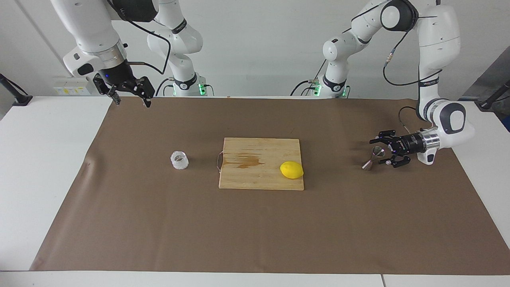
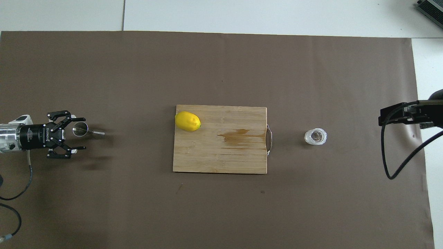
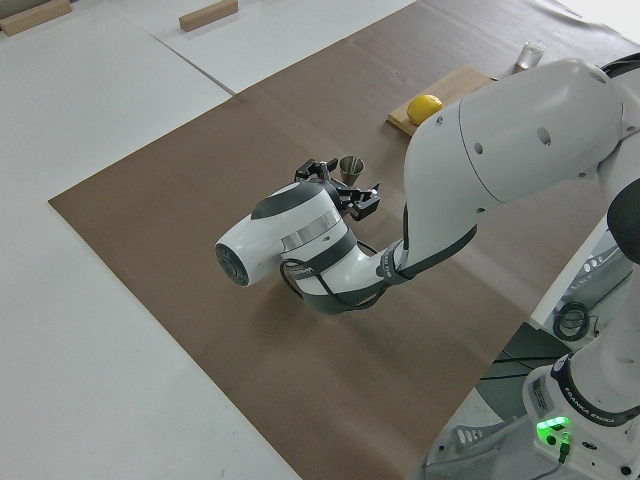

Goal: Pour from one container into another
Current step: 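Close the left gripper around the small metal cup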

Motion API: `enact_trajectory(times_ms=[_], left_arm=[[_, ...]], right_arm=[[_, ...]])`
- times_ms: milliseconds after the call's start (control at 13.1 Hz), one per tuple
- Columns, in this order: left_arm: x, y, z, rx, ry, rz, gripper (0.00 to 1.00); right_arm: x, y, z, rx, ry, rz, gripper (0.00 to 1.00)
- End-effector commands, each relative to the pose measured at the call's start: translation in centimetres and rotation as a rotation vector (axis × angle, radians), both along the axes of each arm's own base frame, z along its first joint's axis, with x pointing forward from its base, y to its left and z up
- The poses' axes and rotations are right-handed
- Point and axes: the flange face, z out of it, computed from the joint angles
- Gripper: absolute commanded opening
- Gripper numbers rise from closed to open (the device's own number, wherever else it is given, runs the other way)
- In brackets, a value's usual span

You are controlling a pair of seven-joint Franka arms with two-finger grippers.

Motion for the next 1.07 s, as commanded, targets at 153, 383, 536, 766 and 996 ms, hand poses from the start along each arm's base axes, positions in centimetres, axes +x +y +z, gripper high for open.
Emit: enact_trajectory(times_ms=[153,383,536,766,996], left_arm=[[-0.43,-0.29,-0.96,-0.031,-0.004,0.006,1.00],[-0.36,-0.31,-0.98,-0.037,-0.007,0.012,0.83],[-0.34,-0.33,-0.95,-0.040,-0.007,0.014,0.81],[-0.29,-0.47,-0.82,-0.048,-0.008,0.010,0.79],[-0.21,-0.45,-0.62,-0.049,-0.013,0.008,0.68]], right_arm=[[-0.37,-0.17,-0.05,0.008,0.009,-0.010,1.00],[-0.37,-0.17,-0.05,0.008,0.009,-0.010,1.00],[-0.37,-0.17,0.02,0.008,0.008,-0.010,1.00],[-0.37,-0.17,0.02,0.008,0.008,-0.010,1.00],[-0.37,-0.17,-0.05,0.008,0.009,-0.010,1.00]])
